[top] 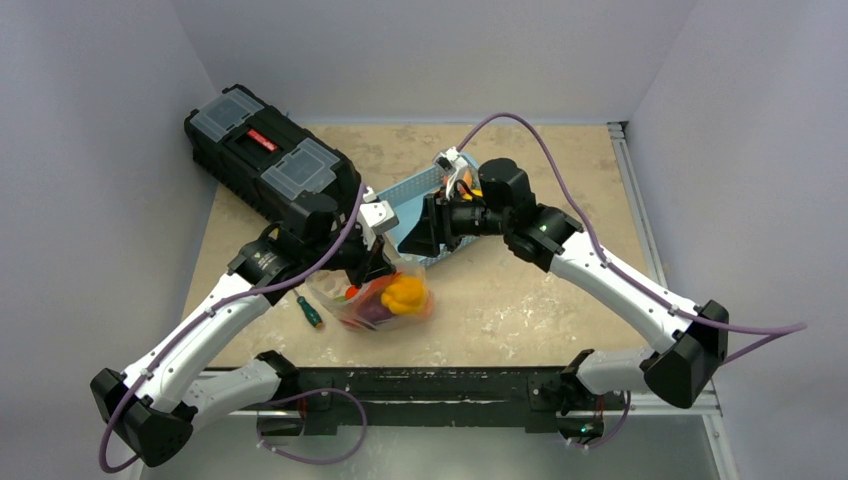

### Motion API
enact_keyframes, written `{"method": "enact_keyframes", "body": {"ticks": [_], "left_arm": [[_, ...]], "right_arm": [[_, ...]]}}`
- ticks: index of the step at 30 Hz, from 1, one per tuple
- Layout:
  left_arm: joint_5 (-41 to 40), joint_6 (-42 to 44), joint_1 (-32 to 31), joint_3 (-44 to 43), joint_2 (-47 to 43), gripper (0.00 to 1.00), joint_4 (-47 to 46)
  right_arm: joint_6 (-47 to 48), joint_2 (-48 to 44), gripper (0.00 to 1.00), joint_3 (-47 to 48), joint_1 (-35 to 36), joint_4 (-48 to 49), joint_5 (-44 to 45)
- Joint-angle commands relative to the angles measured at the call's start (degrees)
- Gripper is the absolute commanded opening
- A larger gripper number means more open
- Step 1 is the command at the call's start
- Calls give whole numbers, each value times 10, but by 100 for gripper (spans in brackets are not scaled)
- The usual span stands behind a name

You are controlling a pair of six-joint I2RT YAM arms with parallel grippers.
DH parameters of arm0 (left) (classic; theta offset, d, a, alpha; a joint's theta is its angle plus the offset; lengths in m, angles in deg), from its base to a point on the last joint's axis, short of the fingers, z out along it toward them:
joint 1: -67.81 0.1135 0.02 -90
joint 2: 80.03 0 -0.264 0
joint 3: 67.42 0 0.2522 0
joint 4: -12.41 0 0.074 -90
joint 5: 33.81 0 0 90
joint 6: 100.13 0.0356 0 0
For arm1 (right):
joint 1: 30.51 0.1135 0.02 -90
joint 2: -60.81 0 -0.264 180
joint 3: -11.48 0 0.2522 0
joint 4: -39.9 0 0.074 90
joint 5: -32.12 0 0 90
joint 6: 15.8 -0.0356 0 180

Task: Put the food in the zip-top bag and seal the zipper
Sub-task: Zip the zipper food storage bag at the center of the board.

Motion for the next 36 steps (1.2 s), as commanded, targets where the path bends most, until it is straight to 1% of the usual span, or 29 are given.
{"method": "enact_keyframes", "body": {"ticks": [1,6,9,13,14,24,27,32,36], "left_arm": [[-11,13,-3,0,-8,0,-31],[-10,14,-3,-1,-9,0,-33],[-9,15,-3,-1,-8,0,-34],[-8,16,-3,-1,-6,0,-34],[-8,15,-3,-1,-6,0,-34],[4,14,-3,-2,-5,0,-36],[9,14,-3,-3,-4,0,-36],[19,14,-3,-7,1,0,-35],[25,16,-3,-10,6,0,-31]], "right_arm": [[-9,16,47,51,-2,-96,10],[20,22,44,68,-2,-127,15],[24,26,41,71,-2,-126,18],[40,36,31,74,-2,-125,14],[42,37,29,74,-2,-124,11],[47,39,23,71,1,-111,2],[52,42,20,73,5,-111,-1],[63,49,11,83,16,-113,0],[77,54,10,92,26,-121,3]]}}
